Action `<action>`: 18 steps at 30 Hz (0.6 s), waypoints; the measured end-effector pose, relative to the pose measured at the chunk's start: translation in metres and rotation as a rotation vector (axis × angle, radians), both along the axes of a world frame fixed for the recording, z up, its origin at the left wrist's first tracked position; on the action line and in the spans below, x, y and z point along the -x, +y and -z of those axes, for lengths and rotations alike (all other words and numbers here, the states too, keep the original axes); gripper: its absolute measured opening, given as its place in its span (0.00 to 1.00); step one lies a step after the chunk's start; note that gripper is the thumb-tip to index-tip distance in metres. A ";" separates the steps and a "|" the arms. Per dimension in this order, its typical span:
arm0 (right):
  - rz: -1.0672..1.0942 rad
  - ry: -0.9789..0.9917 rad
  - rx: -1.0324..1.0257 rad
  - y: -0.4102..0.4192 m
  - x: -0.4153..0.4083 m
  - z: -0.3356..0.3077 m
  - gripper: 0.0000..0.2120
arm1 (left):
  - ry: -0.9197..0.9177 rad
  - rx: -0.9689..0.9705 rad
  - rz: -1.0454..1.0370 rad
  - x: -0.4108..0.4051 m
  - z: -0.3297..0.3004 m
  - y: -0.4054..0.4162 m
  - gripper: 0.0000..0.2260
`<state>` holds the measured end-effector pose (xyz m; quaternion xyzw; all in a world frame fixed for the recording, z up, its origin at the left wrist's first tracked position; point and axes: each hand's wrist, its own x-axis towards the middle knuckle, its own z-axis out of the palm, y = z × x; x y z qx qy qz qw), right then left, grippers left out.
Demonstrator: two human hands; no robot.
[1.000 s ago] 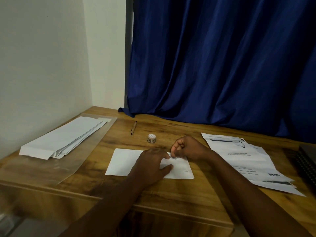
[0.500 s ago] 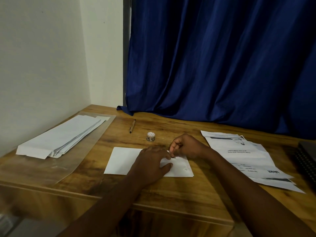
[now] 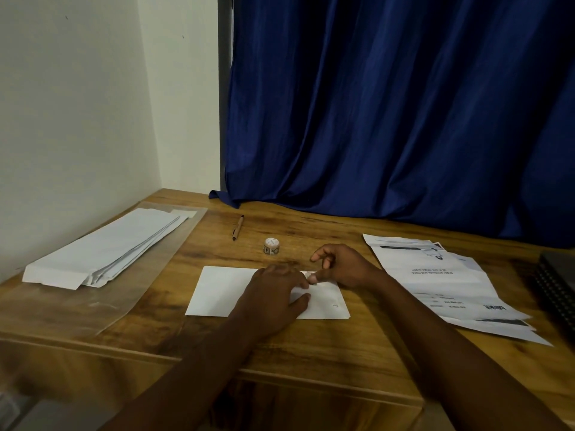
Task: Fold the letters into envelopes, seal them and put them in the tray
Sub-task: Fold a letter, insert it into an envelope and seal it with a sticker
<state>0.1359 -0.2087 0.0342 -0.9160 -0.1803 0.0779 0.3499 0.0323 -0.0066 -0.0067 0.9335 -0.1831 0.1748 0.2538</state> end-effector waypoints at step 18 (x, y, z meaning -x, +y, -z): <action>0.175 -0.209 -0.068 0.009 0.006 0.028 0.20 | 0.054 -0.124 -0.019 0.001 -0.002 -0.002 0.21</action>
